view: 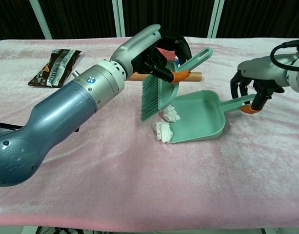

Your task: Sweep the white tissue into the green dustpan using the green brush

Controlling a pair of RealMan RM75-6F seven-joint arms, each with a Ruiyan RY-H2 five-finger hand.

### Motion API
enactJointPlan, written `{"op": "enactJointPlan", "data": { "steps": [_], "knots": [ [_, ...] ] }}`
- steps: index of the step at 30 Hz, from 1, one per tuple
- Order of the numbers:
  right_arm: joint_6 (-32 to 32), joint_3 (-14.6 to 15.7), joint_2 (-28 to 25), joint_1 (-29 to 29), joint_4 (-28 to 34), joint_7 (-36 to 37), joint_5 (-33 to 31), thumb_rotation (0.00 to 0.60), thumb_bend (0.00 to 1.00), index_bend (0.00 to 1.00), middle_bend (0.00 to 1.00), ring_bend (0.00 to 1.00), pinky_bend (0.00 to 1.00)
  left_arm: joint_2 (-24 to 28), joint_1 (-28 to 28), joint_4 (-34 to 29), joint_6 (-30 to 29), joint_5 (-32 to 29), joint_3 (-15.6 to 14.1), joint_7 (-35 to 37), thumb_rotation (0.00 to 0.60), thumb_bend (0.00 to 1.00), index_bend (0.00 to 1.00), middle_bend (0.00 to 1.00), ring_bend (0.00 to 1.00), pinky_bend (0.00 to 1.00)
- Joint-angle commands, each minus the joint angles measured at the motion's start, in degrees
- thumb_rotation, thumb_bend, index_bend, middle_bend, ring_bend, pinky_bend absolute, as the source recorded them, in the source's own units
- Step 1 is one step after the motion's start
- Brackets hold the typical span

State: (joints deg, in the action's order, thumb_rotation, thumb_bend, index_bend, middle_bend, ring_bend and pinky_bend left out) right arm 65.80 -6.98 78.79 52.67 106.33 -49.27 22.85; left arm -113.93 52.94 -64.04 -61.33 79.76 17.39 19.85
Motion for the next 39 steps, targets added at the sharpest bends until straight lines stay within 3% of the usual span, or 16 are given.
{"op": "enactJointPlan", "data": {
  "steps": [1, 16, 27, 39],
  "knots": [
    [-0.8, -0.2, 0.0, 0.3, -0.5, 0.5, -1.1, 0.600, 0.51, 0.73, 0.73, 0.74, 0.81, 0.2, 0.0, 0.1, 0.5, -0.1, -0.3, 0.0, 0.600, 0.40, 0.61, 0.63, 0.92, 1.00],
    [-1.6, 0.6, 0.1, 0.5, -1.2, 1.8, -1.5, 0.600, 0.51, 0.73, 0.73, 0.74, 0.81, -1.1, -1.5, 0.6, 2.9, -1.7, -2.6, 0.4, 0.600, 0.40, 0.61, 0.63, 0.92, 1.00],
    [-1.1, 1.2, -0.1, 0.5, -0.7, 2.1, -1.0, 0.600, 0.51, 0.73, 0.73, 0.74, 0.81, -7.6, 2.6, 7.8, 4.8, -2.1, 0.4, 2.2, 0.600, 0.40, 0.61, 0.63, 0.92, 1.00],
    [-0.6, 1.8, -0.7, 0.2, 0.0, 2.4, -0.8, 0.600, 0.51, 0.73, 0.73, 0.74, 0.81, -15.0, 7.1, 15.1, 1.9, -1.3, 4.6, 5.5, 0.600, 0.40, 0.61, 0.63, 0.92, 1.00]
  ]
}}
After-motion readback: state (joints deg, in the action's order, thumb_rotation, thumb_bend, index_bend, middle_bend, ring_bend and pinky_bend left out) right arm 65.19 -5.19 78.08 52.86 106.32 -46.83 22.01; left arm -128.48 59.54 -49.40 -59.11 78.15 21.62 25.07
